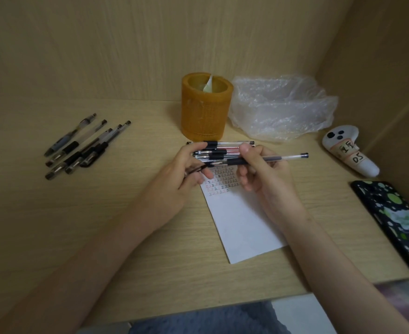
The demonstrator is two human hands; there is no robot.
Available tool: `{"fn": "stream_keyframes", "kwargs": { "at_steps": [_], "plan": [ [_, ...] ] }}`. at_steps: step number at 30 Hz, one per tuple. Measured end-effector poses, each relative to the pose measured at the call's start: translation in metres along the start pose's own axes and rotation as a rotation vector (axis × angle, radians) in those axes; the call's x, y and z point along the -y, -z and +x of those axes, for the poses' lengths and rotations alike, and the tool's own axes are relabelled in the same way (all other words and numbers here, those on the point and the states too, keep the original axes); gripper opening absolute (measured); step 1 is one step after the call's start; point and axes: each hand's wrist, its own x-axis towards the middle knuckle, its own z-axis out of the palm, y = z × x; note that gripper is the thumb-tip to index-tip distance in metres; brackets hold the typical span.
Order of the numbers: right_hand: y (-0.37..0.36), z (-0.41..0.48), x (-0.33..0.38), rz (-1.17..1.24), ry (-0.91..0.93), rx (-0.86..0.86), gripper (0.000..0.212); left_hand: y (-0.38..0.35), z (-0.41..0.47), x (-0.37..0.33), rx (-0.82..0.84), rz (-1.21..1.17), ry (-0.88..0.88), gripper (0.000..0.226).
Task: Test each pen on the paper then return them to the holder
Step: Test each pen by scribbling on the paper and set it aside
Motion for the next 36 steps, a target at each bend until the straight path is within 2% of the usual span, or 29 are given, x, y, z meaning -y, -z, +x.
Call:
{"fn": "stream_keyframes", "kwargs": {
  "at_steps": [11,15,16,18,21,23,30,36],
  "plan": [
    [-0.0006,-0.0027,-0.0019,-0.184,-0.008,-0.012,0.036,-0.0035,-0.0021,-0.0036,0.069,-0.044,-0.027,0.063],
    [-0.0037,-0.0047,-0.0032,-0.244,-0.024,0.078,0.016,-0.0054,-0.0023,-0.0041,0.099,0.003,-0.043,0.065],
    [-0.0041,-0.0045,-0.0035,-0.216,-0.021,0.111,0.012,-0.0055,-0.0019,-0.0032,0.091,0.012,-0.039,0.064],
    [-0.0026,-0.0026,-0.0049,-0.124,-0.025,0.148,0.019,-0.0048,-0.0011,-0.0018,0.025,-0.015,-0.026,0.053],
    [0.0003,-0.0006,-0.0064,-0.052,-0.025,0.159,0.023,-0.0006,-0.0008,-0.0005,-0.162,-0.041,0.035,0.024],
    [0.0003,-0.0003,-0.0071,-0.054,-0.019,0.154,0.023,0.0018,-0.0006,0.0006,-0.21,-0.04,0.061,0.013],
    [0.0003,0.0003,-0.0075,-0.079,-0.007,0.12,0.021,-0.0023,-0.0033,-0.0002,-0.176,0.038,0.012,0.009],
    [-0.001,0.001,-0.0076,-0.08,-0.029,0.111,0.021,-0.0044,-0.0012,-0.0004,-0.143,0.124,0.041,0.009]
  ]
}}
